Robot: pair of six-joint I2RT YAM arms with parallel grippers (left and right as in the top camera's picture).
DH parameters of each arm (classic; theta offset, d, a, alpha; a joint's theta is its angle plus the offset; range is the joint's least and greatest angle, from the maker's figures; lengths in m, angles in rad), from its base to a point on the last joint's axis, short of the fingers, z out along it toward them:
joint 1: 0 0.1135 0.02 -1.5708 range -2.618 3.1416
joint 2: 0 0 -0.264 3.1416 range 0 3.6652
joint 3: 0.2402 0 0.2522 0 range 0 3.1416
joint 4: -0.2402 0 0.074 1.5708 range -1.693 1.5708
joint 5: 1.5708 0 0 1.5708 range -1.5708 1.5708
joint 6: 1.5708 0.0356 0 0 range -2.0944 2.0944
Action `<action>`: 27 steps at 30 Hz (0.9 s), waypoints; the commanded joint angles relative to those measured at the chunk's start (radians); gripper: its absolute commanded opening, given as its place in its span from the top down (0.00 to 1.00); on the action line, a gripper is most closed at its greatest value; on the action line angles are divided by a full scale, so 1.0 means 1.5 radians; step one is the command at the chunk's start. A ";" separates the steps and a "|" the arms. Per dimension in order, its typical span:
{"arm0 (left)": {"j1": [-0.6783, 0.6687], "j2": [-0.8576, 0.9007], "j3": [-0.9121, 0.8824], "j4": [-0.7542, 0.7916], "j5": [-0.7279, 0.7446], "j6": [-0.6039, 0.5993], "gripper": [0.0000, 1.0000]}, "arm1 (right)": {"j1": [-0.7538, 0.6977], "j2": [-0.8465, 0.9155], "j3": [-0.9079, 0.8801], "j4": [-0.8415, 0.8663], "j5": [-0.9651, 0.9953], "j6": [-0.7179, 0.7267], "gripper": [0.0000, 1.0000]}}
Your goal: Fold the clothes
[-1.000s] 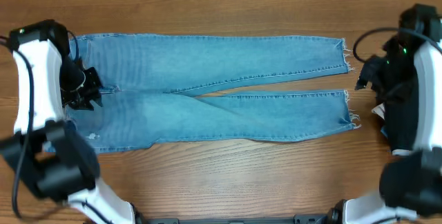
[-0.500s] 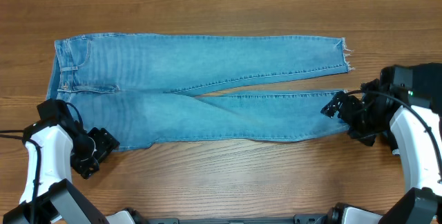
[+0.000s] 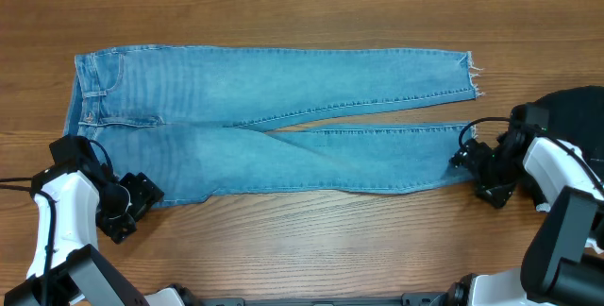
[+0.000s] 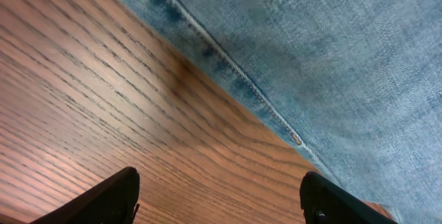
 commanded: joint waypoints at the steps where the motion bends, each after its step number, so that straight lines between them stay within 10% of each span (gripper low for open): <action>1: 0.004 -0.010 -0.005 -0.004 0.007 0.009 0.23 | -0.002 0.036 -0.007 0.013 0.004 0.006 0.42; 5: 0.004 -0.010 -0.005 -0.005 0.002 0.011 0.23 | -0.002 0.036 -0.007 0.028 0.005 -0.003 0.96; 27: 0.038 -0.010 -0.005 0.034 -0.114 -0.126 0.24 | -0.004 0.021 0.061 -0.023 0.160 0.016 0.96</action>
